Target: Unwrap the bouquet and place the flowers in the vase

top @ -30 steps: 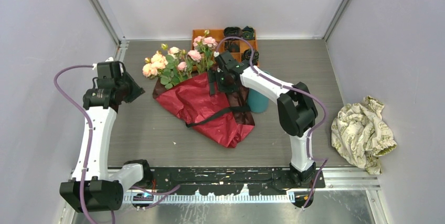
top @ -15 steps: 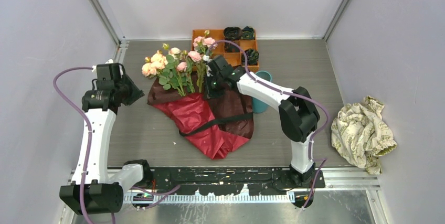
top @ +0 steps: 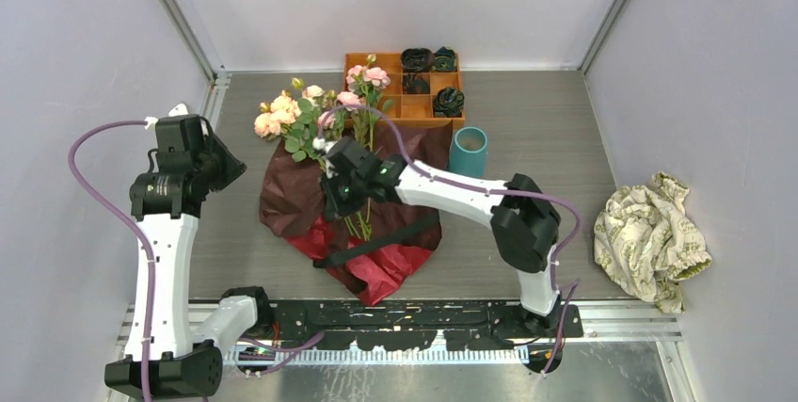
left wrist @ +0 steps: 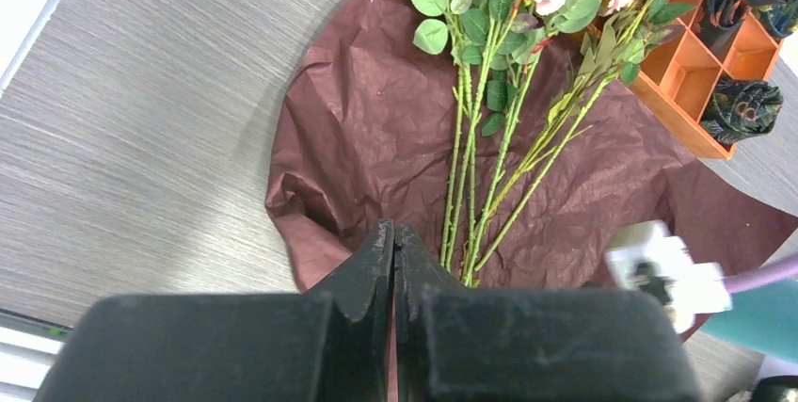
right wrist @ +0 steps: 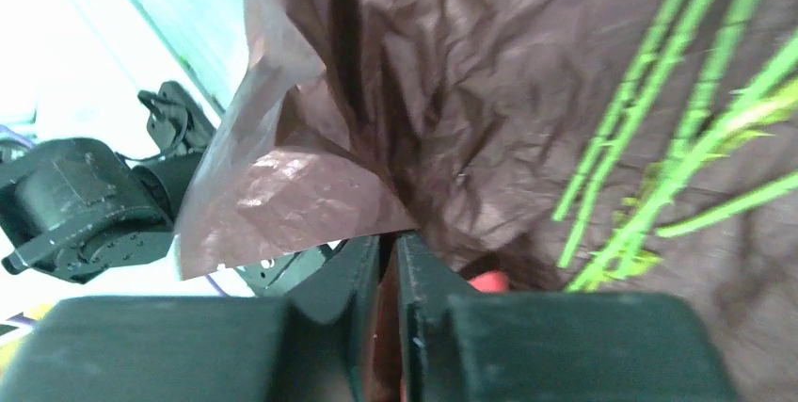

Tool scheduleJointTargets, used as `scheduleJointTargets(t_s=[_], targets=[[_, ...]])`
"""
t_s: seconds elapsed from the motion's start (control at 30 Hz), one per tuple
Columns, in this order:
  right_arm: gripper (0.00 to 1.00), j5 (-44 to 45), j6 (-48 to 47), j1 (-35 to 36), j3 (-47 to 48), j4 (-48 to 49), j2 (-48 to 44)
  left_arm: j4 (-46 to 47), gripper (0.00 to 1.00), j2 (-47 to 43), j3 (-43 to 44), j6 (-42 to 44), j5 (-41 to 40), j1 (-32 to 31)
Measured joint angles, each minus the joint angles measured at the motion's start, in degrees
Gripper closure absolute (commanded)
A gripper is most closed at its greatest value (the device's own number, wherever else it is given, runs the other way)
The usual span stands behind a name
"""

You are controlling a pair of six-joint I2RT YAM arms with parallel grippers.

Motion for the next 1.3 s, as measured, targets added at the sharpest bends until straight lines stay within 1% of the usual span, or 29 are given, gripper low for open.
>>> scheduleJointTargets(t_s=[0.03,0.1,0.17,0.23,0.3,0.4,0.5,0.63,0.83,0.9,1.03,1.17,1.3], targets=[[0.72,-0.2,0.3,1.0,0.0,0.4,0.8,-0.4,0.98,-0.1,0.2,0.0,-0.2,0.0],[0.55,-0.8,0.8,3.5,0.0,1.2,2.7,-0.9,0.98,-0.2,0.5,0.0,-0.6,0.0],[0.43,-1.6,1.4,5.9,0.0,1.7,4.4,-1.3,0.97,-0.2,0.9,0.0,-1.0,0.0],[0.36,-2.2,1.7,7.9,0.0,2.0,5.6,-1.6,0.97,-0.2,1.4,0.0,-1.0,0.0],[0.33,-2.3,1.6,9.9,0.0,1.9,6.1,-1.7,0.96,-0.2,1.6,0.0,-1.0,0.0],[0.25,-1.8,1.3,11.7,0.0,1.7,5.7,-1.8,0.96,-0.3,1.7,0.0,-0.9,0.0],[0.23,0.5,0.9,11.8,-1.7,1.1,3.2,-1.8,0.96,-0.2,1.6,0.0,-0.2,0.0],[0.25,5.8,0.2,11.2,-4.6,-1.9,-4.1,-1.2,0.97,-0.2,-0.1,0.0,1.6,0.0],[0.29,18.1,-0.2,10.4,-8.2,-5.7,-15.2,0.7,0.99,0.7,-6.9,-0.2,4.7,0.0],[0.29,21.2,-0.2,9.8,-9.1,-6.8,-16.3,1.7,0.99,1.2,-9.2,-0.2,6.1,0.0],[0.24,25.1,-0.1,7.8,-12.2,-8.3,-16.4,2.7,1.0,2.1,-11.9,-0.2,7.8,0.0],[0.24,27.3,-0.2,6.4,-14.0,-10.3,-16.4,3.6,1.0,2.3,-12.2,0.0,8.1,0.0],[0.22,28.8,0.1,7.1,-14.0,-12.0,-18.5,4.1,1.0,2.3,-12.2,0.0,8.1,0.0]])
